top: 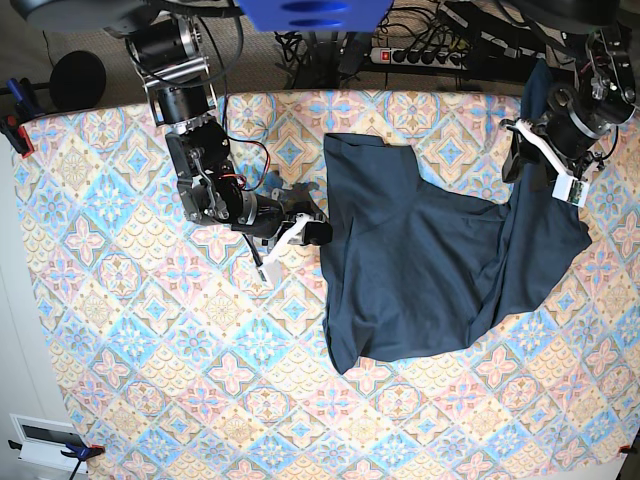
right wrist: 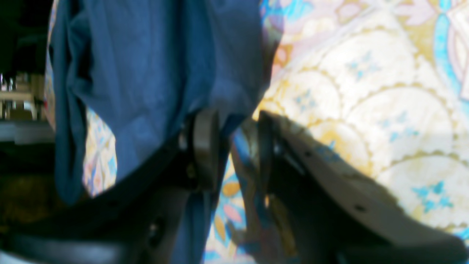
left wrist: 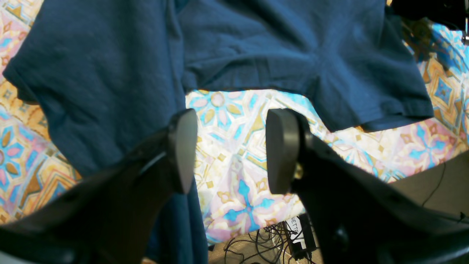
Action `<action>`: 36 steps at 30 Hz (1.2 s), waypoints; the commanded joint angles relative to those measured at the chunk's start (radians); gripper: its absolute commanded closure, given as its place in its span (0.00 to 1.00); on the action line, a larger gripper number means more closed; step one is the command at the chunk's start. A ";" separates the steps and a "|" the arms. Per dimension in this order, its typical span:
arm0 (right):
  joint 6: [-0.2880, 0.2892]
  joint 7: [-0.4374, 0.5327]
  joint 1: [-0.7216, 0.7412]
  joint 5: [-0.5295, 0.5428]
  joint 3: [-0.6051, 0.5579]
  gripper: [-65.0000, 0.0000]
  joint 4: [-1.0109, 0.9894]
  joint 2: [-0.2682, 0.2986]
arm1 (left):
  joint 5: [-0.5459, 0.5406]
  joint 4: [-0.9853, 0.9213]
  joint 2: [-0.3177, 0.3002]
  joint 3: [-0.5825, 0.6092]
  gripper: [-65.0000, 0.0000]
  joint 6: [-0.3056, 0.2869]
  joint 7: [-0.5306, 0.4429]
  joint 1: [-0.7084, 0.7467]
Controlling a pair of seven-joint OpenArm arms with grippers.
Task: Layout the t-shirt on the table in an organized manner, then fold the t-shirt properly
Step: 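Drag the shoulder edge with the right gripper away from the left gripper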
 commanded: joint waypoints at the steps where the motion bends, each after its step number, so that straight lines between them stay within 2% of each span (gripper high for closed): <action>1: 0.006 0.008 0.020 0.005 0.001 0.72 0.011 -0.003 | -0.015 0.014 -0.014 -0.007 0.57 -0.004 -0.020 0.001; 4: 0.006 0.008 0.014 0.005 -0.007 0.72 0.014 -0.006 | -0.015 0.014 -0.012 -0.007 0.57 -0.004 -0.020 0.000; 12: 0.006 0.006 -0.008 0.005 -0.022 0.72 0.016 -0.063 | -0.015 0.014 -0.012 -0.007 0.57 -0.004 -0.020 0.000; 18: 0.006 0.008 -0.008 0.005 -0.043 0.73 0.011 -0.067 | -0.015 0.014 -0.012 -0.007 0.57 -0.004 -0.020 0.000; 20: 0.006 0.009 -0.008 0.005 -0.042 0.79 0.011 -0.067 | -0.015 0.014 -0.012 -0.007 0.57 -0.004 -0.020 0.001; 24: 0.006 0.069 -0.011 0.010 -0.013 1.00 0.036 -0.063 | -0.015 0.014 -0.012 -0.007 0.57 -0.004 -0.022 0.001; 29: 0.006 0.067 -0.083 0.010 0.084 1.00 0.120 -0.060 | -0.015 0.014 -0.012 -0.007 0.57 -0.004 -0.022 0.003; 36: 0.006 0.067 -0.107 0.010 0.164 1.00 0.232 0.054 | -0.013 0.008 -0.015 -0.006 0.57 -0.004 -0.022 0.004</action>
